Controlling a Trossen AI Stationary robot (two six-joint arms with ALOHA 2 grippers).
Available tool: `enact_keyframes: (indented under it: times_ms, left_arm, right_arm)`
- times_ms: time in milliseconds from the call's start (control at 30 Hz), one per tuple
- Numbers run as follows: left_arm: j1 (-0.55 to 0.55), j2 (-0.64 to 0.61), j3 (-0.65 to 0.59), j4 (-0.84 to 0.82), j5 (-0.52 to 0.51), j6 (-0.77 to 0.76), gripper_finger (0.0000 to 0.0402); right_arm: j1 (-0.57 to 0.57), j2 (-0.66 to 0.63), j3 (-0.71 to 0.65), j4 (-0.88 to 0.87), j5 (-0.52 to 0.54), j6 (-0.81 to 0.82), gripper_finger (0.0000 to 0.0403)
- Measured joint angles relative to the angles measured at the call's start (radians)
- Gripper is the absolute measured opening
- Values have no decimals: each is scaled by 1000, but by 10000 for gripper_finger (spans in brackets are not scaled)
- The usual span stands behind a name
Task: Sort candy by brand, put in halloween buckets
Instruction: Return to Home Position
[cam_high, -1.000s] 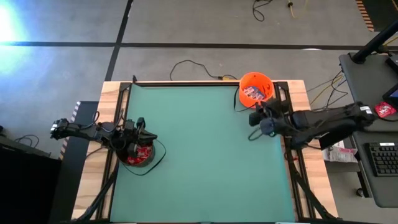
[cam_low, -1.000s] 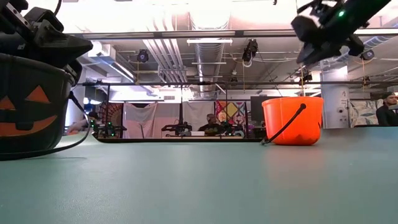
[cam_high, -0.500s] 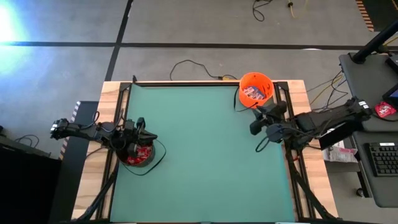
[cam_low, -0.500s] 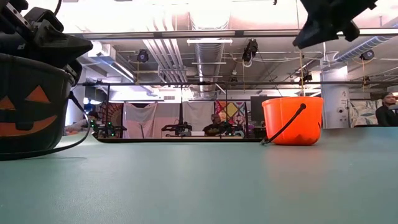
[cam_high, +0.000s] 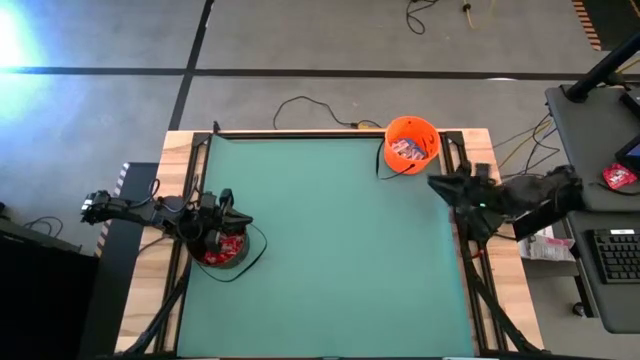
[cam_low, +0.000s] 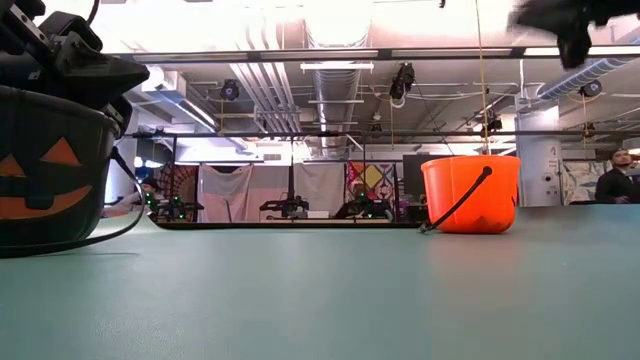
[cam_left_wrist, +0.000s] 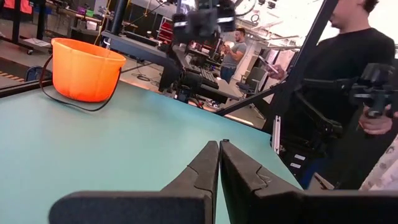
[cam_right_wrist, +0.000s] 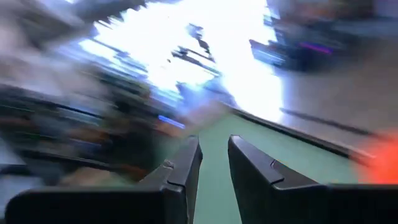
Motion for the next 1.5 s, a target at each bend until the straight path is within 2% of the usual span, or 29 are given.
enact_keyframes:
  times_ms: [100, 167, 300, 467, 667, 833, 967, 1100, 1267, 1500]
  left_arm:
    - [0, 0, 0, 0, 0, 0, 0]
    - [0, 0, 0, 0, 0, 0, 0]
    - [0, 0, 0, 0, 0, 0, 0]
    - [0, 0, 0, 0, 0, 0, 0]
    - [0, 0, 0, 0, 0, 0, 0]
    - [0, 0, 0, 0, 0, 0, 0]
    - [0, 0, 0, 0, 0, 0, 0]
    - [0, 0, 0, 0, 0, 0, 0]
    - [0, 0, 0, 0, 0, 0, 0]
    - [0, 0, 0, 0, 0, 0, 0]
  right_arm:
    - [-3, -87, -87, 195, -247, -74, 71]
    - [-3, -123, -131, 184, -306, -64, 67]
    - [-4, -172, -197, 180, -305, -38, 63]
    - [-13, -148, -296, 279, -305, -45, 65]
    - [-77, -87, -365, 321, -318, 131, 64]
    - [-125, -94, -374, 323, -339, 32, 61]
    - [-200, -96, -383, 311, -334, 19, 59]
    - [-262, -106, -385, 283, -404, -19, 59]
    - [-251, -154, -360, 279, -416, -139, 49]
    - [-251, -247, -375, 252, -408, -150, 29]
